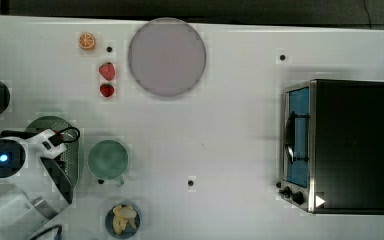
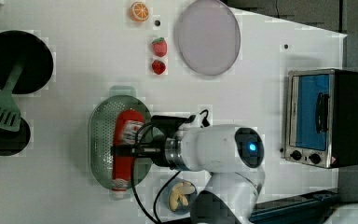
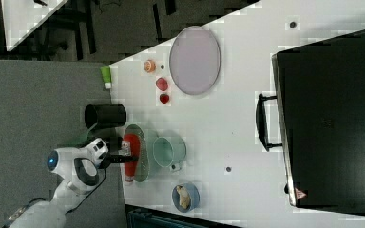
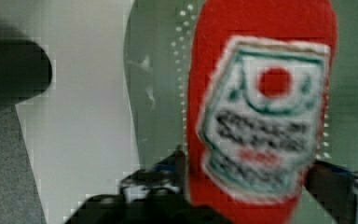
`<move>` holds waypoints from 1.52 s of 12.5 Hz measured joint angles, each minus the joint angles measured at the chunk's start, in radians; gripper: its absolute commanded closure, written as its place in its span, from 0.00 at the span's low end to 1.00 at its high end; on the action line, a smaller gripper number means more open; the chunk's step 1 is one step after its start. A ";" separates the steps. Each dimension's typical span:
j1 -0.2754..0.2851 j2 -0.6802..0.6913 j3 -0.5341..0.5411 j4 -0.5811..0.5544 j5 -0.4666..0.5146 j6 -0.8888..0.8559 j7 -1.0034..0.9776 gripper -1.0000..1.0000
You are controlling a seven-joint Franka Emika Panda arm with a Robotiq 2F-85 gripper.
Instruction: Pick Ketchup from the table and place it in strainer.
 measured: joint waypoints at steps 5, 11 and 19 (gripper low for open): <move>-0.005 -0.007 -0.048 -0.016 -0.013 0.003 0.096 0.00; -0.126 -0.459 -0.071 0.045 0.028 -0.254 0.180 0.00; -0.195 -0.714 -0.438 0.224 0.136 -0.852 0.182 0.00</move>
